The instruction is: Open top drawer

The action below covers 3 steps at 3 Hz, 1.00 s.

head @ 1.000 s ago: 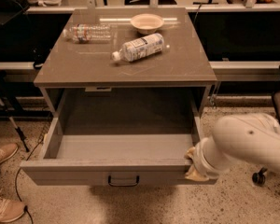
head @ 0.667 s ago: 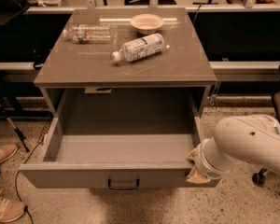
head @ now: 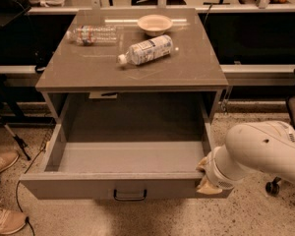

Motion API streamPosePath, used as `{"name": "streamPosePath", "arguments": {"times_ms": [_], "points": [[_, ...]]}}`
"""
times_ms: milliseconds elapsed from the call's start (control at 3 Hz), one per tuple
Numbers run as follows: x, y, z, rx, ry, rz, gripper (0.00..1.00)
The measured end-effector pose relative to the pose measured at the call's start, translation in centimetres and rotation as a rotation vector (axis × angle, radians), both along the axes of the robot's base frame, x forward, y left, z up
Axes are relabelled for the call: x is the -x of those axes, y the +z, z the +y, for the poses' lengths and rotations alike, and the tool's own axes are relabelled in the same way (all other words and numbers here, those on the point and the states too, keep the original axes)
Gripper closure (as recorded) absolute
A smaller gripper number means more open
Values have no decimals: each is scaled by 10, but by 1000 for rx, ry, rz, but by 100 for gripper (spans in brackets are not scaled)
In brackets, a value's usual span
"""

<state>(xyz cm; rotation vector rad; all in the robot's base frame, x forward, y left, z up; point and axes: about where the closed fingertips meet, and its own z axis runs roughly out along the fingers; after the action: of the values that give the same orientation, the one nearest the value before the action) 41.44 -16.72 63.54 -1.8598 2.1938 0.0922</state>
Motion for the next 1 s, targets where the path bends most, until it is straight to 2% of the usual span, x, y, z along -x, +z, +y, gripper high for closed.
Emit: {"name": "streamPosePath", "arguments": {"times_ms": [333,667,1000], "points": [[0,0,0,0,0,0,14],[1,24,-8,-31,4,-66,0],[0,81,-37,-108,-50,-187,0]]}}
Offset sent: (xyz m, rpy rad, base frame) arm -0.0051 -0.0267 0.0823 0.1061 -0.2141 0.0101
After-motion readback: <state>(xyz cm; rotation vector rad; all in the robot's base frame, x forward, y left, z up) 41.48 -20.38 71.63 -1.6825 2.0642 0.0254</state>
